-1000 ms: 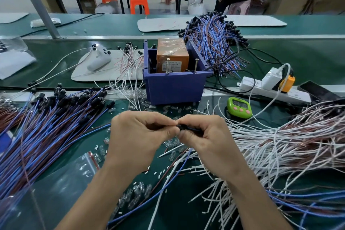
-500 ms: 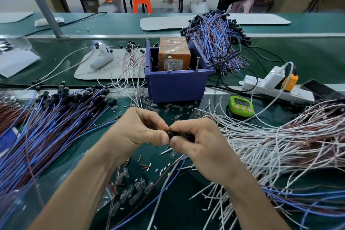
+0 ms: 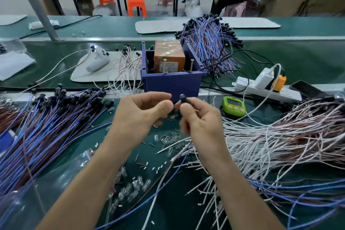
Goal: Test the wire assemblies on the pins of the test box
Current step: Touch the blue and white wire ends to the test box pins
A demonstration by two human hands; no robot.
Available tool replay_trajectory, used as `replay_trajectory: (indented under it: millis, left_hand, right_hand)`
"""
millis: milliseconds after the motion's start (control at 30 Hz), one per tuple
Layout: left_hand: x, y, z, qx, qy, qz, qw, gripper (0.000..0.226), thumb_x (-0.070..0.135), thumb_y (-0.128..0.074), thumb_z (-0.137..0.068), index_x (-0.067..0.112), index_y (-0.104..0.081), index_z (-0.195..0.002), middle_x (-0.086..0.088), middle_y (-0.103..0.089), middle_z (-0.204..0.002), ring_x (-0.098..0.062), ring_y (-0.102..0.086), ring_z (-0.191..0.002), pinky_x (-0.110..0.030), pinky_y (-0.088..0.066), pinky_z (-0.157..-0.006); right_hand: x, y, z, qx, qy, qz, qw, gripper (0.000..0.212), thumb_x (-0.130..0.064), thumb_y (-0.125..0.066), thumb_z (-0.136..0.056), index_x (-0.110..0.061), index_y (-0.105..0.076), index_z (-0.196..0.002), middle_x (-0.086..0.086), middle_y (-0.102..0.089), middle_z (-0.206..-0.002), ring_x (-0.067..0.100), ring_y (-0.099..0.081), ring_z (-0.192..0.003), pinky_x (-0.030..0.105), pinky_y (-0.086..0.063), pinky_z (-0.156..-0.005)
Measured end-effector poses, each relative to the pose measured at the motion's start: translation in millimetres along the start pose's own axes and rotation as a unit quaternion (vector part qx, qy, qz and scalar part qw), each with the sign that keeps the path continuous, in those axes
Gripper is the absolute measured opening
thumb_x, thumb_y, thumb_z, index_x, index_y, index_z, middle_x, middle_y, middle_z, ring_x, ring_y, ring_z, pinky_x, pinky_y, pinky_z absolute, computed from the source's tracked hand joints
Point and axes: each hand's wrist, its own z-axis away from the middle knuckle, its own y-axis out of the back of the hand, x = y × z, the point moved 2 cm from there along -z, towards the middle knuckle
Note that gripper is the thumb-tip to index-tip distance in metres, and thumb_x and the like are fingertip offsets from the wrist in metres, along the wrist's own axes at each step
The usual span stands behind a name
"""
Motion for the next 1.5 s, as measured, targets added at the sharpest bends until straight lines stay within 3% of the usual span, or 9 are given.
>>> replay_trajectory:
  millis: [233, 367, 433, 667, 833, 1067, 1267, 1400, 1500]
  left_hand:
    - [-1, -34, 15, -0.205, 0.021, -0.208, 0.956, 0.075, 0.057, -0.069, -0.078, 0.042, -0.046, -0.148, 0.012, -0.068, -0.127, -0.001, -0.063, -0.118, -0.032, -0.051, -0.104]
    - [0, -38, 19, -0.221, 0.073, -0.068, 0.97, 0.02, 0.017, -0.061, -0.103, 0.027, -0.07, -0.117, -0.006, -0.074, -0.076, -0.015, -0.065, -0.058, -0.027, -0.056, -0.058]
    - [1, -28, 16, -0.168, 0.082, -0.043, 0.981, 0.028, 0.022, -0.051, -0.108, 0.027, -0.077, -0.097, -0.004, -0.065, -0.058, -0.012, -0.048, -0.043, -0.018, -0.04, -0.042]
    - [0, -23, 9, -0.162, 0.059, -0.107, 0.979, 0.038, 0.024, -0.05, -0.109, 0.03, -0.077, -0.083, 0.002, -0.053, -0.047, -0.015, -0.039, -0.044, -0.021, -0.03, -0.043]
    - [-2, -14, 10, -0.168, 0.073, -0.114, 0.977, 0.027, 0.02, -0.056, -0.106, 0.025, -0.08, -0.093, 0.002, -0.052, -0.052, -0.018, -0.039, -0.053, -0.023, -0.031, -0.048]
    - [10, 54, 2, -0.083, 0.112, -0.098, 0.985, 0.017, 0.008, -0.071, -0.092, 0.018, -0.083, -0.087, -0.011, -0.065, -0.06, -0.011, -0.048, -0.046, -0.015, -0.038, -0.043]
    - [8, 71, -1, 0.033, 0.094, 0.112, 0.989, 0.022, 0.029, -0.083, -0.062, 0.016, -0.083, -0.08, -0.006, -0.078, -0.076, -0.006, -0.07, -0.058, -0.014, -0.055, -0.053]
    - [1, 62, -2, -0.005, 0.078, 0.34, 0.937, 0.04, 0.031, -0.101, -0.049, 0.016, -0.082, -0.081, -0.001, -0.074, -0.079, -0.001, -0.068, -0.062, -0.011, -0.054, -0.057]
    - [0, 57, -1, -0.02, 0.067, 0.369, 0.927, 0.043, 0.034, -0.102, -0.049, 0.018, -0.081, -0.082, 0.003, -0.072, -0.075, 0.0, -0.064, -0.06, -0.012, -0.055, -0.061]
  right_hand:
    - [-28, 13, -28, 0.117, -0.105, -0.321, 0.934, 0.027, -0.023, -0.054, -0.105, -0.008, -0.071, -0.091, 0.001, -0.04, -0.047, 0.011, -0.024, -0.041, 0.024, -0.027, -0.044]
    - [-52, 33, -44, 0.153, -0.079, -0.408, 0.897, 0.015, -0.015, -0.062, -0.098, -0.006, -0.072, -0.091, -0.001, -0.046, -0.054, 0.008, -0.033, -0.044, 0.021, -0.036, -0.049]
    - [-55, 41, -48, 0.109, -0.08, -0.44, 0.888, 0.013, -0.008, -0.061, -0.089, -0.004, -0.069, -0.097, 0.004, -0.056, -0.064, 0.011, -0.042, -0.051, 0.023, -0.038, -0.057]
    - [-44, 28, -44, -0.048, -0.149, -0.424, 0.892, 0.044, -0.029, -0.044, -0.105, -0.006, -0.069, -0.076, 0.007, -0.056, -0.057, 0.014, -0.039, -0.044, 0.024, -0.037, -0.049]
    - [-41, 42, -49, 0.032, -0.166, -0.498, 0.851, 0.053, -0.035, -0.037, -0.11, -0.01, -0.057, -0.068, -0.003, -0.026, -0.042, 0.013, -0.009, -0.043, 0.024, -0.02, -0.04]
    - [-32, 66, -45, 0.049, -0.16, -0.429, 0.888, 0.054, -0.04, -0.034, -0.11, -0.011, -0.056, -0.07, -0.004, -0.024, -0.04, 0.013, -0.007, -0.043, 0.024, -0.017, -0.041]
    - [-21, 63, -39, 0.052, -0.201, -0.352, 0.913, 0.038, -0.028, -0.046, -0.105, -0.008, -0.062, -0.077, -0.002, -0.03, -0.045, 0.012, -0.019, -0.039, 0.024, -0.028, -0.04]
    - [-12, 56, -32, 0.034, -0.211, -0.366, 0.906, 0.016, -0.012, -0.043, -0.09, -0.011, -0.056, -0.08, 0.002, -0.038, -0.052, 0.014, -0.023, -0.046, 0.026, -0.029, -0.052]
    - [-10, 49, -27, 0.018, -0.212, -0.352, 0.911, 0.01, -0.011, -0.046, -0.078, -0.01, -0.056, -0.079, 0.004, -0.041, -0.055, 0.015, -0.024, -0.049, 0.03, -0.026, -0.057]
